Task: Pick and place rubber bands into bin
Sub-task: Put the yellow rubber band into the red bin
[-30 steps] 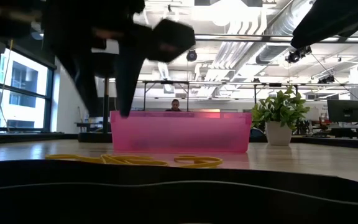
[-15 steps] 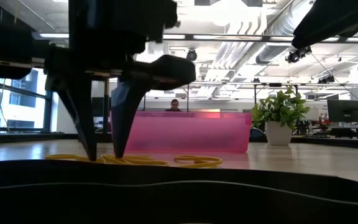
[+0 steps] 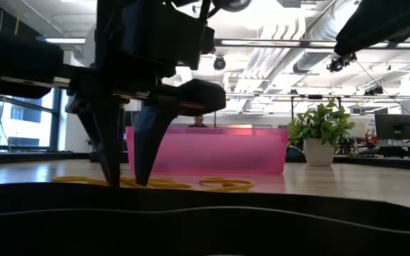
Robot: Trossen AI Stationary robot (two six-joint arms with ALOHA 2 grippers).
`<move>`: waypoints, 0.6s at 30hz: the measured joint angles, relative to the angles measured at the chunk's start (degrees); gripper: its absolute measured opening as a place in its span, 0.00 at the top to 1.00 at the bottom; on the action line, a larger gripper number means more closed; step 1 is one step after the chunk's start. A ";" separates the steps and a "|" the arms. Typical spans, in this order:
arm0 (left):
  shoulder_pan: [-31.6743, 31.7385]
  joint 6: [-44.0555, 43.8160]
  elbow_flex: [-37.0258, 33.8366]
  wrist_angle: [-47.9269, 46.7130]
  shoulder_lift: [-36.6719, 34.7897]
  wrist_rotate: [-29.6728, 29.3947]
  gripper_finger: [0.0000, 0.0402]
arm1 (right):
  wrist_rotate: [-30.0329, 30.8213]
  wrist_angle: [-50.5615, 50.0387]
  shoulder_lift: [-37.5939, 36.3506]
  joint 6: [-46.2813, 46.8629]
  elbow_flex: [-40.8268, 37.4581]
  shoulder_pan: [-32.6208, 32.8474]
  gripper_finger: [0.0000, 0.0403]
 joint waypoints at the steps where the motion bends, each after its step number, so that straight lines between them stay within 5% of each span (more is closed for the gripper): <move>1: 0.28 0.01 -0.31 0.02 -0.04 0.80 0.78 | 0.00 0.00 0.00 0.00 0.00 0.00 0.65; 8: 0.26 0.03 -2.63 1.86 -0.17 3.08 0.79 | 0.00 -0.80 0.00 0.17 0.00 -0.01 0.65; 14: 0.28 -0.02 -2.69 1.62 -0.09 3.25 0.97 | 0.26 -1.66 0.00 0.17 0.00 -0.02 0.65; 18: 0.26 -0.58 -2.71 1.55 -0.09 3.25 0.97 | 0.31 -2.02 0.00 0.17 0.00 -0.02 0.65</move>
